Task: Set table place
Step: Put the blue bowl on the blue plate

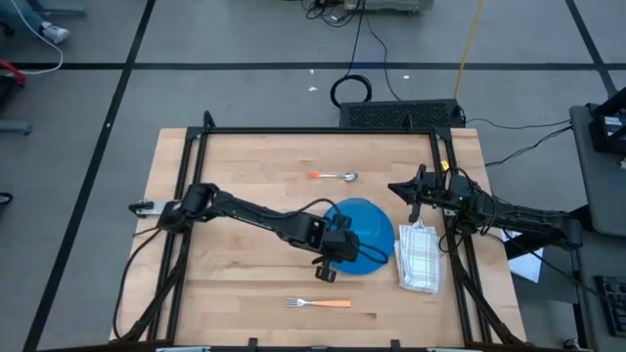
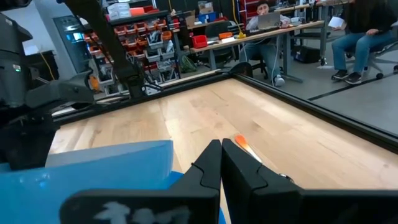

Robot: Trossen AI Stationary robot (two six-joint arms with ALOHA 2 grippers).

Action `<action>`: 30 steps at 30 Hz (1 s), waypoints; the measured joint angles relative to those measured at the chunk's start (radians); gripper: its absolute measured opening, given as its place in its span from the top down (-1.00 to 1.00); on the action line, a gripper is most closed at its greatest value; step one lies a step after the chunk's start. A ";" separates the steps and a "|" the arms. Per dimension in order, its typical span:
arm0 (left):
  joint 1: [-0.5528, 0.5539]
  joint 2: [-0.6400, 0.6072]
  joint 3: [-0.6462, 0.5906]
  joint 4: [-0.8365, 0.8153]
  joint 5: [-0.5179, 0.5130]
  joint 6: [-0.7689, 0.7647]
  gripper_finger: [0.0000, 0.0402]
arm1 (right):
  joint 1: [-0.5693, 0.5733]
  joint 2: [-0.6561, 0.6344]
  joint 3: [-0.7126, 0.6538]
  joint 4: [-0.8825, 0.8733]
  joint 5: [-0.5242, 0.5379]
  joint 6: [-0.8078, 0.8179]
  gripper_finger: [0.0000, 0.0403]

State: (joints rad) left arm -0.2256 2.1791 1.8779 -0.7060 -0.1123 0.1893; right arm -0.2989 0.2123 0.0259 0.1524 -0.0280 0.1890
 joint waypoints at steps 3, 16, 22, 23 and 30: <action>-0.003 0.031 0.036 -0.032 0.007 0.003 0.98 | 0.000 0.000 0.000 0.000 0.000 0.000 1.00; -0.035 0.060 0.047 -0.129 0.015 0.029 0.98 | 0.000 0.003 0.000 0.001 0.001 -0.001 1.00; -0.026 0.082 0.046 -0.099 0.018 0.089 0.98 | 0.000 0.005 0.000 0.002 0.002 -0.003 1.00; -0.021 0.089 0.046 -0.082 0.018 0.097 0.98 | 0.000 0.005 0.000 0.001 0.002 -0.004 1.00; 0.003 0.098 0.046 -0.072 0.018 0.161 0.98 | 0.000 0.016 0.000 0.008 0.002 -0.019 1.00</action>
State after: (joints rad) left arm -0.2229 2.2776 1.9240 -0.7785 -0.0944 0.3498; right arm -0.2993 0.2284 0.0261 0.1601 -0.0261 0.1701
